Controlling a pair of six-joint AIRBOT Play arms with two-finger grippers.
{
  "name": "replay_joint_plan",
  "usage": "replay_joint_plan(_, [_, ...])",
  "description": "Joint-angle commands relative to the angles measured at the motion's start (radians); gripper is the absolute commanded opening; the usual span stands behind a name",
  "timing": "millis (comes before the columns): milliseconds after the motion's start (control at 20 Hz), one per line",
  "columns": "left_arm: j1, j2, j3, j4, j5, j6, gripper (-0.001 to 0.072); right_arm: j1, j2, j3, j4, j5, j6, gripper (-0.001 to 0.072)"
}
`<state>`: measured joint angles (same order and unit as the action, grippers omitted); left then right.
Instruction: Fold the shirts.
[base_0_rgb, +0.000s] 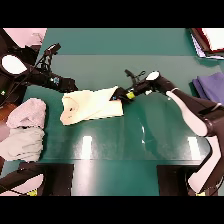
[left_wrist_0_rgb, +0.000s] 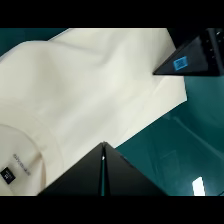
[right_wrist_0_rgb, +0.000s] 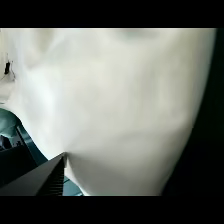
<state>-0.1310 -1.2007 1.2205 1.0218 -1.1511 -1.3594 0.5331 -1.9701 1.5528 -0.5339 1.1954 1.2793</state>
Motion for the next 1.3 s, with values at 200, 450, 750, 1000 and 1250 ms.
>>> replay_joint_plan(200, [0.001,0.0,0.001,-0.013,0.006,0.004,0.0026,0.073,-0.084,0.166,0.051,-0.033,-0.035,0.0021])
replay_joint_plan(450, [0.001,0.0,0.001,-0.101,-0.008,0.005,0.0025,-0.06,0.088,0.143,-0.068,-0.074,-0.008,0.0019])
replay_joint_plan(750, [0.0,0.0,0.001,-0.151,0.048,0.005,0.0026,-0.479,0.417,-0.032,-0.247,-0.134,0.035,0.002])
replay_joint_plan(1000, [0.0,0.0,0.001,-0.232,0.139,0.005,0.0026,-0.81,0.48,-0.052,-0.281,-0.232,0.046,0.0019])
replay_joint_plan(1250, [0.0,-0.006,-0.002,-0.238,0.148,0.004,0.0026,-0.994,0.441,-0.048,-0.272,-0.322,0.046,0.0019])
